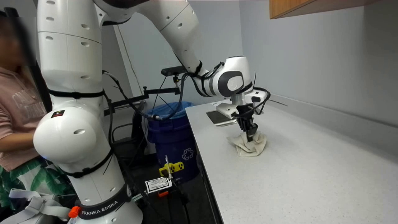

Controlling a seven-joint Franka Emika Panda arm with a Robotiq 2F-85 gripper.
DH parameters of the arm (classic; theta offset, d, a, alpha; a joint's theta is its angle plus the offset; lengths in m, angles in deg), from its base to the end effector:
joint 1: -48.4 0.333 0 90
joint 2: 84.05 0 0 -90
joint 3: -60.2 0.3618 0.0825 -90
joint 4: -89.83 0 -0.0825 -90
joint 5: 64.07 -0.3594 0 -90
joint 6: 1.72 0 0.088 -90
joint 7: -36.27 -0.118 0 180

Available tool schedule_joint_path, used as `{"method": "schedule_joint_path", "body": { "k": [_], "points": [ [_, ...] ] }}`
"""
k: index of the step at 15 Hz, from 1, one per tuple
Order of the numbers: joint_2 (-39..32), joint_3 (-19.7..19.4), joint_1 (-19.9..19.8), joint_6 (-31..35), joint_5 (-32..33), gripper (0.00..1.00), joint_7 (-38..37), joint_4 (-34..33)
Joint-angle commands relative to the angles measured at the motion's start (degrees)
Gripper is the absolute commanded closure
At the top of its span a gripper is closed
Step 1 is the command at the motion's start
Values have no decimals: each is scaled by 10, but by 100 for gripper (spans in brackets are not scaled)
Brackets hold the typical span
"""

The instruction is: Use the cloth to wipe the table.

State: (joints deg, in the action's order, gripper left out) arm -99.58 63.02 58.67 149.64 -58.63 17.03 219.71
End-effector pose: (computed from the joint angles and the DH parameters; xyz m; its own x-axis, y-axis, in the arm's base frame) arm 0.5334 0.1255 0.3024 0.9935 -0.0284 0.1105 -0.0291 -0.9996 0.0046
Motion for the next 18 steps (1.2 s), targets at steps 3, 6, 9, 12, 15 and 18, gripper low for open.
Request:
{"method": "schedule_joint_path", "body": {
  "k": [3,6,9,12,15,18],
  "points": [
    [41,-9,46,-46,102,98,-53,-65],
    [25,2,46,-52,108,98,-56,-111],
    [-4,-4,44,-56,109,98,-64,-153],
    [-50,-32,51,-60,143,98,-117,-208],
    [-110,-51,51,-62,128,98,-134,-267],
    [-166,-60,51,-67,101,98,-140,-321]
  ]
}}
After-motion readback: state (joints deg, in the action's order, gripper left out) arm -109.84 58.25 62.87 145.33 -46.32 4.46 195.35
